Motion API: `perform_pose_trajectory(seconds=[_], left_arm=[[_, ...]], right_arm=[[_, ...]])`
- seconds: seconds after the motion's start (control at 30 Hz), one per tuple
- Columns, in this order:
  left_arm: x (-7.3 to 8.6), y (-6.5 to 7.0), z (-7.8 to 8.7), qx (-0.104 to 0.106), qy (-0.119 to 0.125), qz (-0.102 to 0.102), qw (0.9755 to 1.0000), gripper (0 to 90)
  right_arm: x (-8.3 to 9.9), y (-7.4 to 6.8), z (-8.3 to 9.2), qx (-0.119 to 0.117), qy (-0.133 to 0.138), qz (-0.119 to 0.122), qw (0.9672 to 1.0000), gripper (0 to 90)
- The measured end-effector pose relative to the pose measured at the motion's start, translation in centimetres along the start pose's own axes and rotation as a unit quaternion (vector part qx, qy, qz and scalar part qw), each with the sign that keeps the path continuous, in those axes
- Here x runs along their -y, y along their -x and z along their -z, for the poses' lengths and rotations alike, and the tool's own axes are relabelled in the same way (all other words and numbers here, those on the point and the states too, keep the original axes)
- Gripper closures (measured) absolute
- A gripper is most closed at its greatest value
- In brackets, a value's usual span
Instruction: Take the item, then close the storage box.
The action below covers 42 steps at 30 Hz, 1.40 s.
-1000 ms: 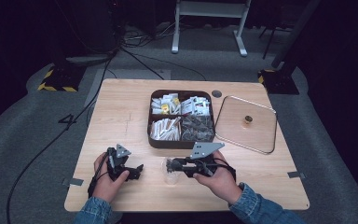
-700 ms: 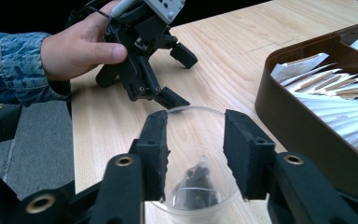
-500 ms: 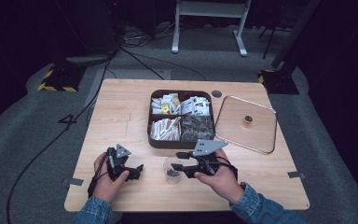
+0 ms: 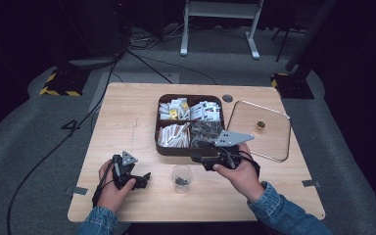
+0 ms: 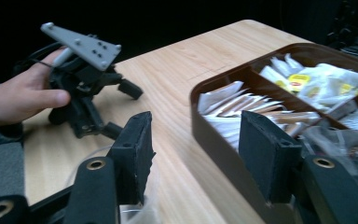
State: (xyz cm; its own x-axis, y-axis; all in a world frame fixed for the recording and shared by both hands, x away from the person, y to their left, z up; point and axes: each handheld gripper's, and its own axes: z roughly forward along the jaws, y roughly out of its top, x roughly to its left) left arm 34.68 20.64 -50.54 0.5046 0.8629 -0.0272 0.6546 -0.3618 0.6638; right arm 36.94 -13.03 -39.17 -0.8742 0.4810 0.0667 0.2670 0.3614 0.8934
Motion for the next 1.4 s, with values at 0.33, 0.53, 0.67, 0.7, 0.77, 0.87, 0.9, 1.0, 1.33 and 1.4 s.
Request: perform_pose_trajectory(seconds=[0.33, 0.53, 0.67, 0.7, 0.77, 0.87, 0.9, 1.0, 1.33, 1.4], left_arm=[[-0.1, 0.0, -0.1, 0.003, 0.0, -0.003, 1.0, 0.0], [-0.1, 0.0, -0.1, 0.003, 0.0, -0.003, 1.0, 0.0], [-0.1, 0.0, -0.1, 0.003, 0.0, -0.003, 1.0, 0.0], [-0.1, 0.0, -0.1, 0.003, -0.001, -0.001, 1.0, 0.0], [-0.1, 0.0, -0.1, 0.004, 0.0, -0.002, 1.0, 0.0], [-0.1, 0.0, -0.1, 0.003, 0.0, -0.001, 1.0, 0.1], [-0.1, 0.1, -0.1, 0.002, 0.0, 0.0, 1.0, 0.1], [0.0, 0.0, 0.0, 0.002, 0.001, -0.002, 1.0, 0.1], [0.1, 0.0, 0.1, 0.004, 0.0, -0.002, 1.0, 0.1], [0.1, 0.0, 0.1, 0.004, -0.001, -0.002, 1.0, 0.1]], right_arm=[[-0.4, 2.7, 1.2, 0.037, 0.009, -0.025, 0.999, 44.8], [-0.6, 4.5, 2.0, 0.066, 0.011, -0.033, 0.9972, 44.8], [-0.5, 6.0, 2.3, 0.086, 0.01, -0.04, 0.9954, 44.7], [-0.5, 6.3, 2.4, 0.092, 0.01, -0.043, 0.9948, 44.6], [-0.4, 7.2, 2.6, 0.105, 0.009, -0.047, 0.9933, 44.3], [-0.2, 8.6, 3.1, 0.123, 0.007, -0.059, 0.9906, 44.0], [-0.1, 9.0, 3.2, 0.128, 0.006, -0.062, 0.9898, 43.8], [0.2, 10.6, 3.5, 0.151, 0.0, -0.068, 0.9862, 43.2], [2.5, 15.9, 4.3, 0.216, -0.022, -0.105, 0.9706, 41.4], [3.0, 16.6, 4.4, 0.224, -0.025, -0.111, 0.968, 41.1]])
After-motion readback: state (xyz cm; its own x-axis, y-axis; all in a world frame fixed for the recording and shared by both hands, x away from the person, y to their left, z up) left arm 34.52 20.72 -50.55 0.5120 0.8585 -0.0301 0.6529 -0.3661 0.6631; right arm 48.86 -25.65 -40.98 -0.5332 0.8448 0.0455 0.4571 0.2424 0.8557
